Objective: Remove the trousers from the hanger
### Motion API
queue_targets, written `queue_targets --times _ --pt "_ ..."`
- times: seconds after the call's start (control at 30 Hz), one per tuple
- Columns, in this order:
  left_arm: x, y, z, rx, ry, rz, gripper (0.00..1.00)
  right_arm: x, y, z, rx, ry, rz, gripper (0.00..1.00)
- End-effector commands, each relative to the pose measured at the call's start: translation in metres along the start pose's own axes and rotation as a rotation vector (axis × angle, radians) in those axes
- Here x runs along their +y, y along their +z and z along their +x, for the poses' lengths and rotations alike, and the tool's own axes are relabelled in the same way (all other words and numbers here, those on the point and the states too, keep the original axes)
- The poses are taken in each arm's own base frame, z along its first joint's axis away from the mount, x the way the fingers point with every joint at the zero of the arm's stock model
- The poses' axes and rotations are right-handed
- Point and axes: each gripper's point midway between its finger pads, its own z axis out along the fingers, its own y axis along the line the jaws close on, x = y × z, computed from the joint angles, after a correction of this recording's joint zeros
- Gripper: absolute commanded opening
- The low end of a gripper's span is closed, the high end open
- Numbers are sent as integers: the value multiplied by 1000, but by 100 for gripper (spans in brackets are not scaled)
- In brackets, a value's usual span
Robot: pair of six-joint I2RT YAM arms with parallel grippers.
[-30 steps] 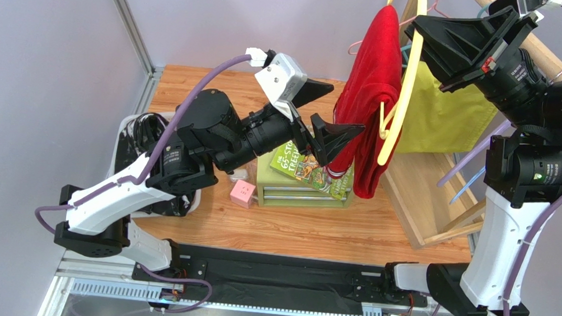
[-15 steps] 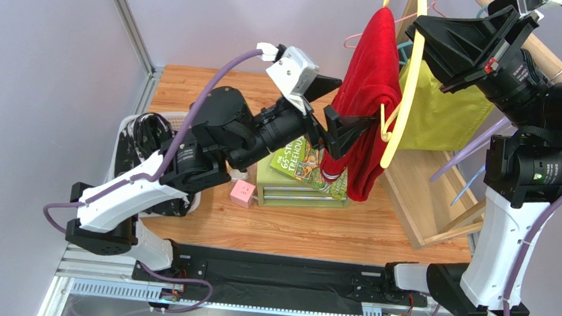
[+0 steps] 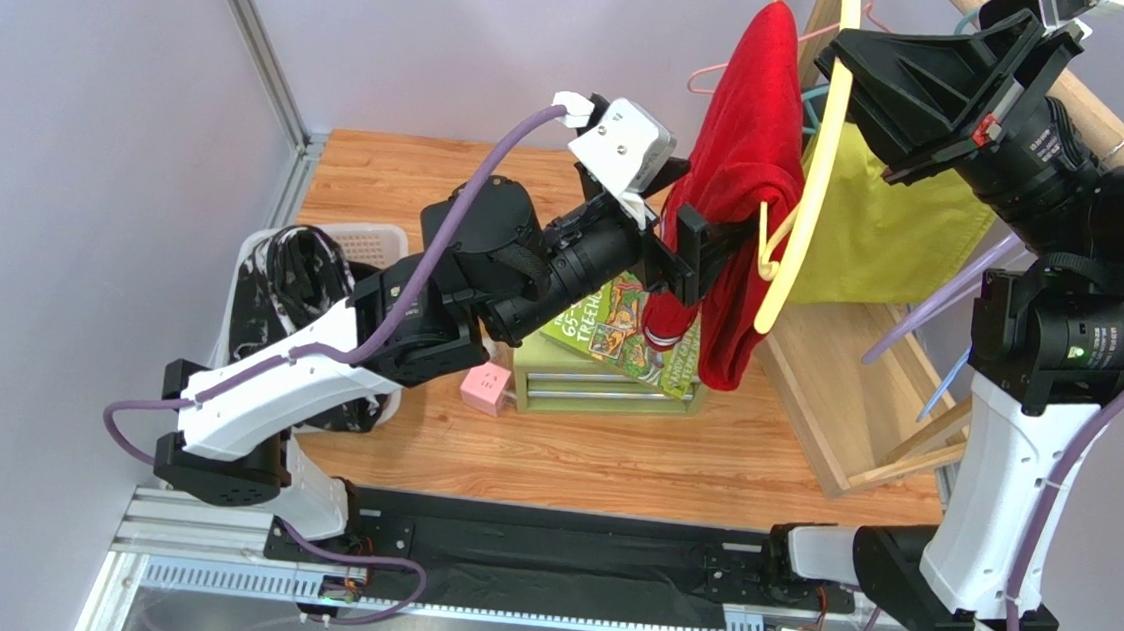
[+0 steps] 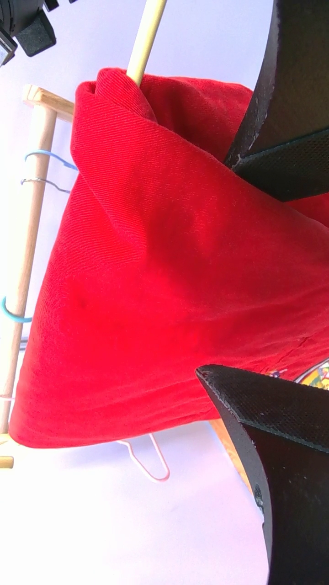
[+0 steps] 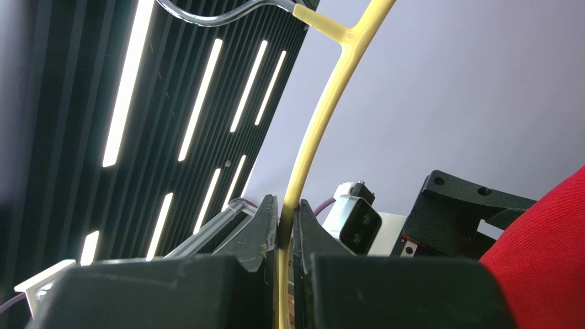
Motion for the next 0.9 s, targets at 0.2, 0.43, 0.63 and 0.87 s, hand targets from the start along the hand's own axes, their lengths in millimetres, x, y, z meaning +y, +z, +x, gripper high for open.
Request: queue_targets --times 0.2,0.43,0.63,0.87 --pt "13 -13 -23 -54 14 -43 87 48 -13 26 16 -157 -165 0" --pt "19 -24 -29 -75 14 -49 94 49 -14 27 24 -154 -171 0" --pt "17 -18 -22 -56 22 -50 95 50 -14 27 27 -153 -176 0" --pt "18 -27 -30 -77 14 -35 98 48 -14 28 32 -153 -173 0"
